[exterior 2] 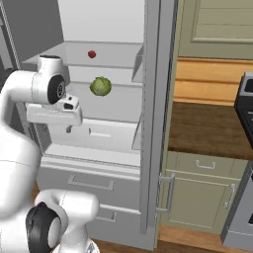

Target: Take the strawberry from the fridge and place it on top of the pancake, located on the dining counter.

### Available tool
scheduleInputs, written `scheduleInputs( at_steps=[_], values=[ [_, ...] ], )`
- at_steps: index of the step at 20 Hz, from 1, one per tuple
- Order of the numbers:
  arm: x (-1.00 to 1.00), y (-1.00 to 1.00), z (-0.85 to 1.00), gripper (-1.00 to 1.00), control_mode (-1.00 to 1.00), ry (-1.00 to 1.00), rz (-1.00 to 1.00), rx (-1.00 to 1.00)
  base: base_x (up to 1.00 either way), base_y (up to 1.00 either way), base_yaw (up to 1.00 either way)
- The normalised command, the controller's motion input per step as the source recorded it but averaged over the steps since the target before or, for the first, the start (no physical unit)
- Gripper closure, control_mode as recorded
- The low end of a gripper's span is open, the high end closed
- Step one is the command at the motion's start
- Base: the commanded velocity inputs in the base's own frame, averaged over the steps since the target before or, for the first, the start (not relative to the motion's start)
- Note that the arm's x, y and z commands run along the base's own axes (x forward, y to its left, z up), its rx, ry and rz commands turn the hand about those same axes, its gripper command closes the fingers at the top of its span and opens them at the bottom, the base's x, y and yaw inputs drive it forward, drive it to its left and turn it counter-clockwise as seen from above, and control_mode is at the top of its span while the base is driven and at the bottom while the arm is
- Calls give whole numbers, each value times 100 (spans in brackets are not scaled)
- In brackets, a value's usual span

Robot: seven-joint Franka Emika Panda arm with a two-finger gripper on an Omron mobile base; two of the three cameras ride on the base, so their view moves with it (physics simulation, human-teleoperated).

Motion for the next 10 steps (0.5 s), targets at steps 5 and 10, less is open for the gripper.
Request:
scheduleInputs(
  at_steps=[5,10],
  values=[
    [-37,-87,-91,-100,-100,-19,52,-12,0,0,0],
    [-34,-19,-3,-100,-100,-5,-15,-5,0,0,0]
  ],
)
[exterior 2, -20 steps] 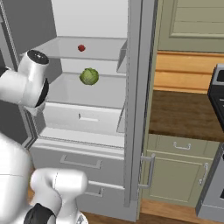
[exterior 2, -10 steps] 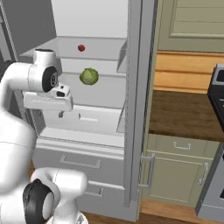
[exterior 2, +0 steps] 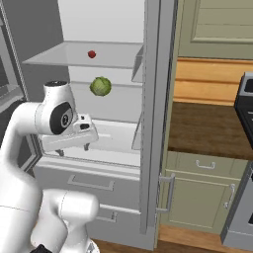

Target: Take the strawberry from the fridge and place it on top of the pancake, located on the dining counter.

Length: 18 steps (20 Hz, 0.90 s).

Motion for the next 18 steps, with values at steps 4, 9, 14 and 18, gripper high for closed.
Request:
scheduleInputs(
  at_steps=[4,9,14,18],
  values=[
    [-25,0,7,-100,-100,0,-60,16,0,0,0],
    [-43,3,0,-100,-100,-2,-53,29,0,0,0],
    [-48,2,0,-100,-100,-9,-18,-7,0,0,0],
    [-19,0,0,-100,-100,-5,-12,-19,0,0,0]
  ],
)
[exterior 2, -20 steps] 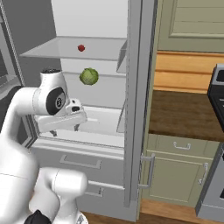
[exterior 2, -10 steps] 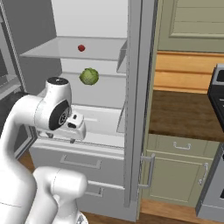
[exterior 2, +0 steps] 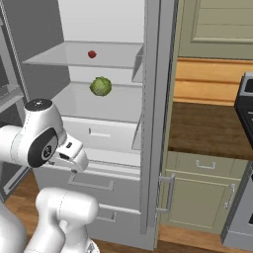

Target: Take the strawberry from the fridge and place it on top of the pancake, located on the dining counter.

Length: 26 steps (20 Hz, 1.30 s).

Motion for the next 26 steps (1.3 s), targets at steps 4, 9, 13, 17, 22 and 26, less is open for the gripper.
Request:
scheduleInputs(
  at_steps=[4,9,13,17,22,26],
  values=[
    [0,0,-2,-100,-100,0,-1,-15,0,0,0],
    [0,0,0,-100,-100,0,0,0,0,0,0],
    [0,0,0,-100,-100,0,0,0,0,0,0],
    [0,5,0,-100,-100,-1,0,0,0,0,0],
    [0,3,0,-100,100,-2,-1,0,0,30,-13],
    [0,0,0,-100,100,0,0,0,4,65,-27]
  ],
)
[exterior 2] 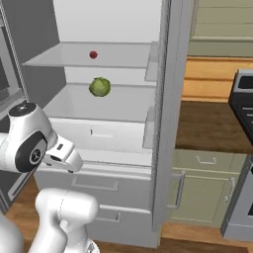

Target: Take the strawberry from the fridge and place it on top of the pancake, located on the dining counter.

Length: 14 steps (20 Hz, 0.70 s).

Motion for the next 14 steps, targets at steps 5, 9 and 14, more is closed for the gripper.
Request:
scheduleInputs(
  at_steps=[5,9,14],
  values=[
    [0,0,0,-100,100,0,0,0,3,35,-20],
    [0,0,0,-100,100,0,0,0,1,0,0],
    [0,0,0,-100,100,0,0,0,39,-7,10]
  ],
)
